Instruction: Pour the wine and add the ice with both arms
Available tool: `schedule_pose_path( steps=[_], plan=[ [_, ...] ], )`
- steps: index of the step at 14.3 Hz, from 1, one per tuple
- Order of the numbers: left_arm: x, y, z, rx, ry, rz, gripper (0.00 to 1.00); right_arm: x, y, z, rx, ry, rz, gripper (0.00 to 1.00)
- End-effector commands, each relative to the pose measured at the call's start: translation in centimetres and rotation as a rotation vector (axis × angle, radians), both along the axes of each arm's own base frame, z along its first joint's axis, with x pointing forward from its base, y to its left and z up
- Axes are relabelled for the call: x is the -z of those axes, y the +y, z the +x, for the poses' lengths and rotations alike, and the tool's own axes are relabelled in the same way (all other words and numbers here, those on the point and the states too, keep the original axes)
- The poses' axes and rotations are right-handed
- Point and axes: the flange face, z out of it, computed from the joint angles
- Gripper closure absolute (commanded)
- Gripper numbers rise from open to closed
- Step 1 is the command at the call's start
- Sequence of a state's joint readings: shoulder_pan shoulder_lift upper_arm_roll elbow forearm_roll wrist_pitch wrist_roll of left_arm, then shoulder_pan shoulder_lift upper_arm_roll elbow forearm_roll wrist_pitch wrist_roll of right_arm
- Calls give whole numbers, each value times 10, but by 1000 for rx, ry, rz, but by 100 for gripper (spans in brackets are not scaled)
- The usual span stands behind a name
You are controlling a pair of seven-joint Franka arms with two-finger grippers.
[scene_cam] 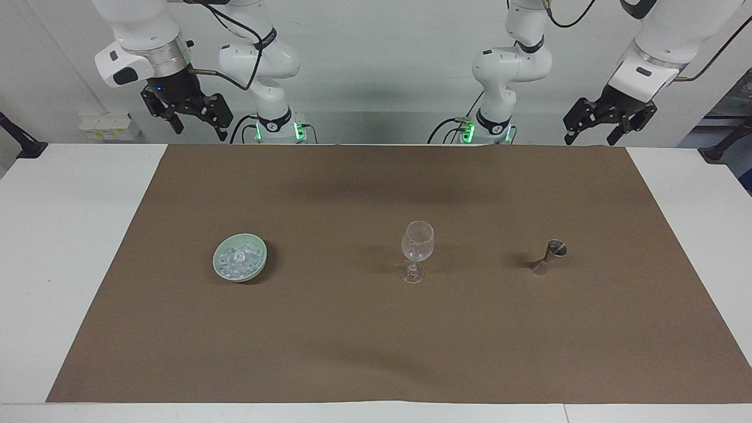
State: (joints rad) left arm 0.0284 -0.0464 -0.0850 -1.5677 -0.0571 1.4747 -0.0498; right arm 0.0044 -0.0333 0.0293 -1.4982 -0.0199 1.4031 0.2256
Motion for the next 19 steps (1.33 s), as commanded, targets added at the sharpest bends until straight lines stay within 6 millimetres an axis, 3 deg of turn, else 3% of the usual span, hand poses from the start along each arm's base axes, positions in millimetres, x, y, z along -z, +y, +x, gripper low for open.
schedule_pose_path(
  steps=[1, 3, 5, 9, 12, 14, 16, 19],
  plan=[
    [29, 9, 20, -100, 31, -29, 0, -3, -5, -3, -21, -4, 21, 0],
    [39, 22, 33, -199, 14, -65, 0, -3, -5, -3, -19, -4, 21, 0],
    [44, 26, 36, -254, 10, -64, 0, -3, -5, -3, -21, -4, 21, 0],
    [78, 41, 36, -442, 55, -96, 0, -3, -5, -3, -19, -4, 21, 0],
    [91, 52, 44, -649, 83, -190, 0, -3, -5, -3, -21, -4, 21, 0],
    [110, 58, 51, -725, 123, -219, 0, -3, -5, -3, -19, -4, 21, 0],
    [130, 89, 59, -893, 190, -324, 0, -3, -5, -3, -19, -4, 21, 0],
    [163, 103, 63, -931, 275, -329, 0, -3, -5, -3, -19, -4, 21, 0]
  ],
)
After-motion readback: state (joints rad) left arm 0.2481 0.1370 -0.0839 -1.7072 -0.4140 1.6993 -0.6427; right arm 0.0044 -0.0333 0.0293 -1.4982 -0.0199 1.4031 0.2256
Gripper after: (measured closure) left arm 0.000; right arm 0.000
